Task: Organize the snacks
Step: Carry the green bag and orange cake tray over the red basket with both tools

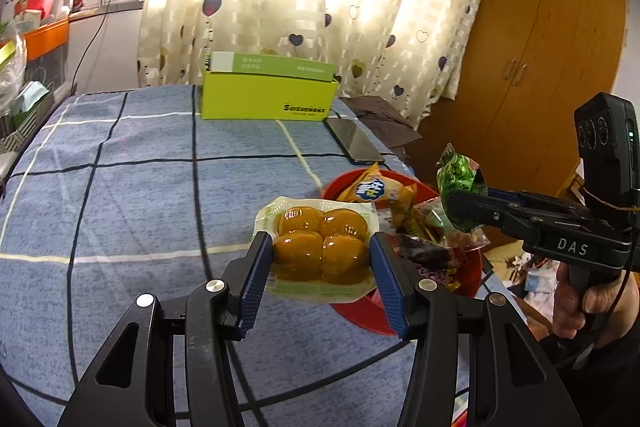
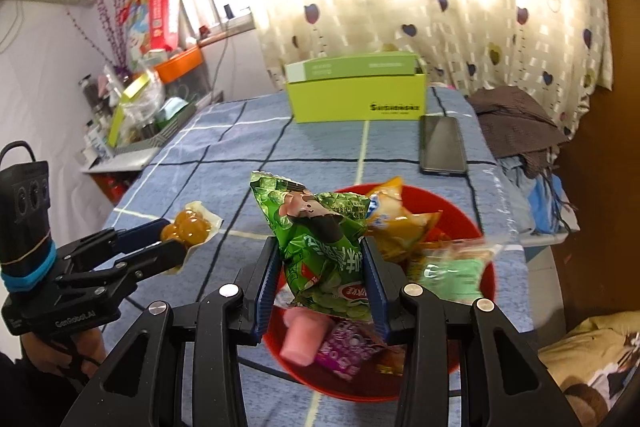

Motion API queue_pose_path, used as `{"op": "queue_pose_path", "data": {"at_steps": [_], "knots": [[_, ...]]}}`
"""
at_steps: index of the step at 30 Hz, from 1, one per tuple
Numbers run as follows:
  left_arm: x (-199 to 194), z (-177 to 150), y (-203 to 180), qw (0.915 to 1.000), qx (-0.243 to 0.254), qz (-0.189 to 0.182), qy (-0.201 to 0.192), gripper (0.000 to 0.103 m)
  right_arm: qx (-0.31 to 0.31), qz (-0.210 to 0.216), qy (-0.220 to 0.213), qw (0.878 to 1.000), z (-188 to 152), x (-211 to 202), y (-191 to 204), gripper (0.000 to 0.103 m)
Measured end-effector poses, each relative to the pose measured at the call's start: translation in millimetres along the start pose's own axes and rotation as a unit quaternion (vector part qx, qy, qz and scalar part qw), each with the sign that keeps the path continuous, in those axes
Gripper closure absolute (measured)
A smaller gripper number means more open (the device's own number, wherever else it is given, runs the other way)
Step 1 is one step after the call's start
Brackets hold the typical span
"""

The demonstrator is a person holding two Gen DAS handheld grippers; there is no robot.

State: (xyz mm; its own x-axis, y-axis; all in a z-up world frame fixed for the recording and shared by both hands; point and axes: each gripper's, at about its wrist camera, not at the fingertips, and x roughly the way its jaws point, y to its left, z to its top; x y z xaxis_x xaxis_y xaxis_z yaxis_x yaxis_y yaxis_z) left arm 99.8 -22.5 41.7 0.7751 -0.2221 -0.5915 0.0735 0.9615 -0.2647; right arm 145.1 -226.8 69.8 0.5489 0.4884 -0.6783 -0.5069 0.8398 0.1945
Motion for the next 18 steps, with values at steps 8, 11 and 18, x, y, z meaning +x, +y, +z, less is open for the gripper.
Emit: {"op": "queue_pose_path", "data": {"at_steps": [8,11,18], "knots": [[10,3,-17,0.9998,0.015,-0.014,0.004,0.051,0.017,-0.012,-0.004,1.000,-3,-4,-14,0.065],[12,5,-21,0.9997,0.018,-0.017,0.005,0.052,0.021,-0.019,-0.001,1.000,-3,-2,-18,0.065],[18,5,-25,0.9996,0.021,-0.019,0.010,0.052,0.026,-0.036,0.010,0.999,-6,3,-26,0.065]]}}
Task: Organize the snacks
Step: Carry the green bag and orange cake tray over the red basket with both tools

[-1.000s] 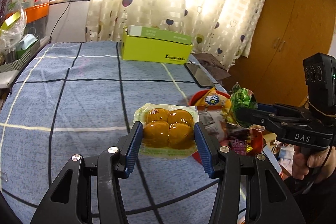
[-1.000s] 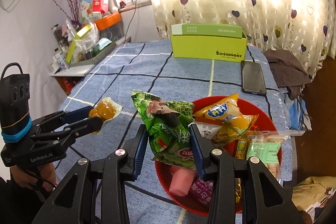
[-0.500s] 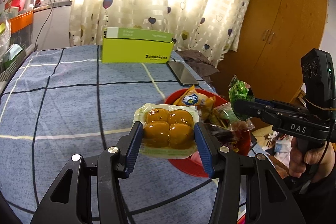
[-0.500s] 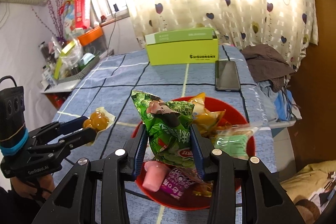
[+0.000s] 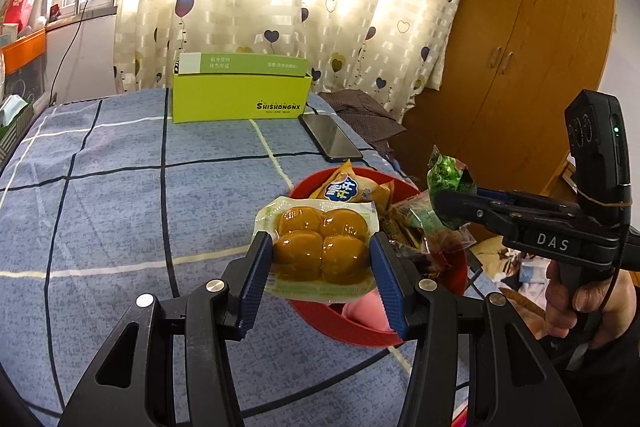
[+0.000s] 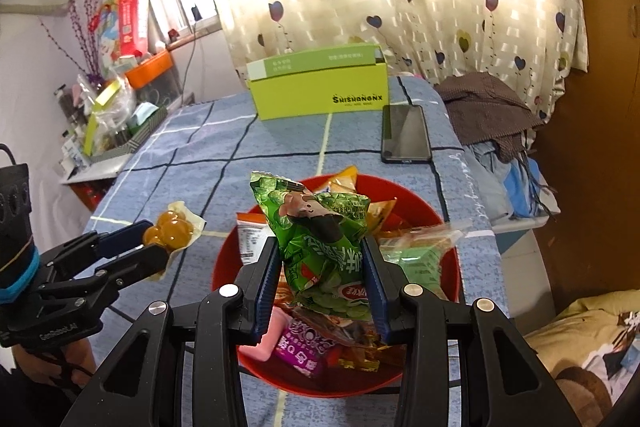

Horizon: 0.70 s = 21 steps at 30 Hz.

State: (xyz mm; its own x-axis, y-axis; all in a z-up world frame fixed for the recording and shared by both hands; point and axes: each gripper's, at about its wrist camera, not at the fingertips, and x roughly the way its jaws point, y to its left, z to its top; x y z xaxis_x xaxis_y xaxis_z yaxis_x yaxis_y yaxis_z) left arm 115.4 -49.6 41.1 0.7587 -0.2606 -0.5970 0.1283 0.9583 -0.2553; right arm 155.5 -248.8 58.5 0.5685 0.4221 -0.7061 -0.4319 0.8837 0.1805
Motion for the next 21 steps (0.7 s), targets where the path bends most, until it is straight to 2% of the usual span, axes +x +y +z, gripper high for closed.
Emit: {"op": "queue_pose_path", "data": {"at_steps": [21], "knots": [[6,-2,-4,0.9999,0.004,-0.010,0.010,0.051,-0.013,-0.033,0.055,0.998,4,42,5,0.062]]}}
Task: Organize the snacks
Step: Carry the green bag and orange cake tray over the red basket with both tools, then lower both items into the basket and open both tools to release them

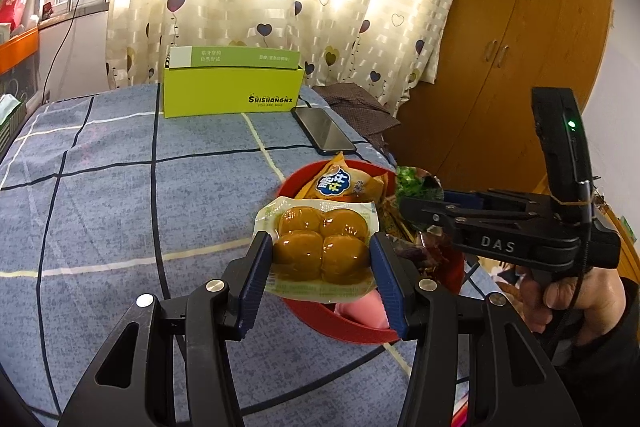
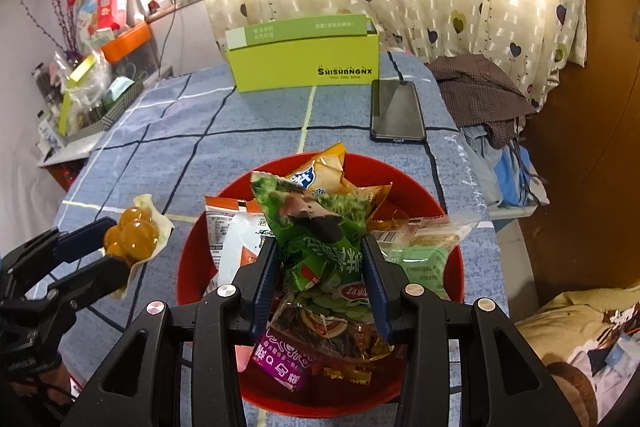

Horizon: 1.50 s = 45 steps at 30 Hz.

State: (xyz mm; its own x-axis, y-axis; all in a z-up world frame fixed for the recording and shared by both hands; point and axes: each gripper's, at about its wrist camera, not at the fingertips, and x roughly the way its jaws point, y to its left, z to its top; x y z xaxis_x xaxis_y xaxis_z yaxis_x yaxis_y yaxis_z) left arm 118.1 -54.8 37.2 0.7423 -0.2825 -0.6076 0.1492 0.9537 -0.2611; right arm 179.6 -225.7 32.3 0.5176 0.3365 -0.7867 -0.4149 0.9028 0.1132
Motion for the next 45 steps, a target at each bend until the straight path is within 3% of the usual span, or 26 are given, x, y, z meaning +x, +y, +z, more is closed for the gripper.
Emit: {"op": "queue_pose_path", "data": {"at_steps": [3,10,16,26,36,45], "knots": [[1,-1,-3,1.0000,0.002,-0.003,0.003,0.051,-0.001,-0.002,-0.001,1.000,-1,-1,1,0.055],[7,-4,-10,0.9998,0.010,-0.009,0.014,0.051,0.043,0.002,-0.036,0.998,-2,-22,-18,0.055],[17,-10,-27,0.9989,0.028,-0.022,0.031,0.051,0.076,0.008,-0.032,0.997,-5,-25,-35,0.055],[49,-14,-48,0.9961,0.050,-0.035,0.064,0.051,0.082,0.015,-0.033,0.996,-9,-31,-41,0.054],[70,-7,-55,0.9956,0.057,-0.036,0.066,0.051,0.080,0.021,-0.034,0.996,-9,-33,-43,0.054],[65,-6,-53,0.9956,0.055,-0.037,0.066,0.050,0.059,0.023,-0.034,0.997,-11,-38,-34,0.054]]}}
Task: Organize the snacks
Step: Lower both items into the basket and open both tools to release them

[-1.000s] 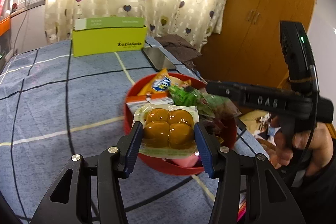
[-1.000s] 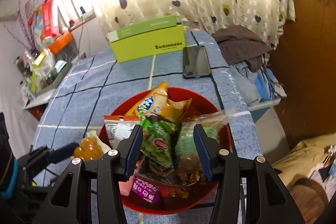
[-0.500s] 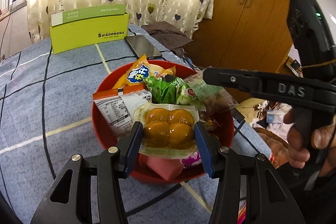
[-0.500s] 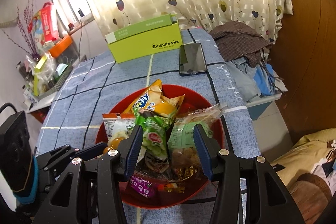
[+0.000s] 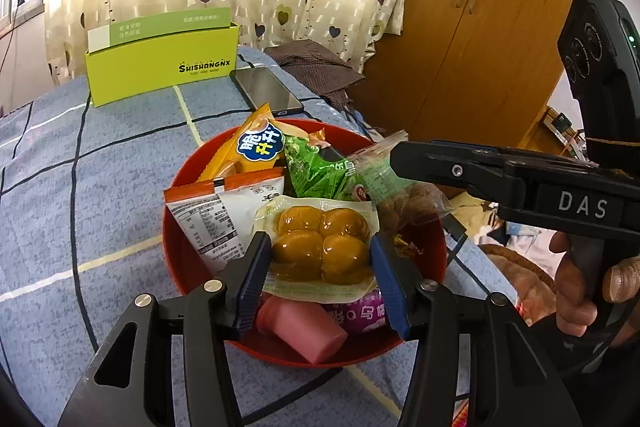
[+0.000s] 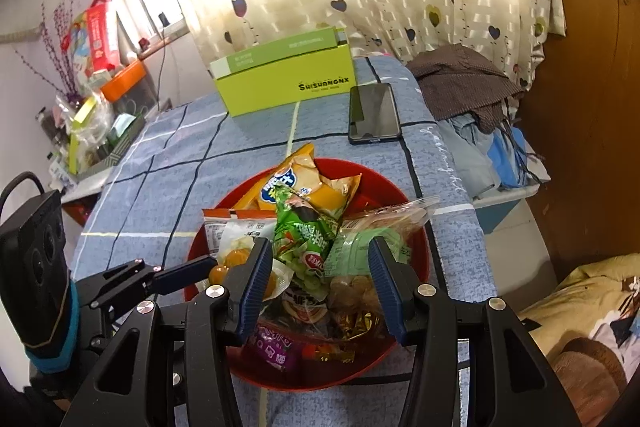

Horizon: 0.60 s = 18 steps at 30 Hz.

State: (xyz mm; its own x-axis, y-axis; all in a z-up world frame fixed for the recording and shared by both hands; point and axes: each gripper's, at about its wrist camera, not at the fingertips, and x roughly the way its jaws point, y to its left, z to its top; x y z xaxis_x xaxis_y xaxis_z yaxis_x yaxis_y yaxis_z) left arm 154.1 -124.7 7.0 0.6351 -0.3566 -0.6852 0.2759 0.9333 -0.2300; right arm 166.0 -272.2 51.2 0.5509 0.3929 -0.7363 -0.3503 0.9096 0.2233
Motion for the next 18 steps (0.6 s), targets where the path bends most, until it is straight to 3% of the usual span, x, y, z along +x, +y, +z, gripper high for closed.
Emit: {"op": "queue_pose_path", "data": {"at_steps": [5,8,18], "knots": [[-5,-3,1,0.9999,0.003,0.005,-0.013,0.049,-0.007,-0.002,0.003,1.000,-4,-1,1,0.054],[-6,-4,3,0.9998,0.003,0.008,-0.015,0.042,-0.012,-0.004,0.004,1.000,-6,-2,3,0.054],[-21,-8,6,0.9995,-0.002,0.019,-0.025,0.042,-0.038,-0.012,0.000,0.999,-11,-5,15,0.054]]}}
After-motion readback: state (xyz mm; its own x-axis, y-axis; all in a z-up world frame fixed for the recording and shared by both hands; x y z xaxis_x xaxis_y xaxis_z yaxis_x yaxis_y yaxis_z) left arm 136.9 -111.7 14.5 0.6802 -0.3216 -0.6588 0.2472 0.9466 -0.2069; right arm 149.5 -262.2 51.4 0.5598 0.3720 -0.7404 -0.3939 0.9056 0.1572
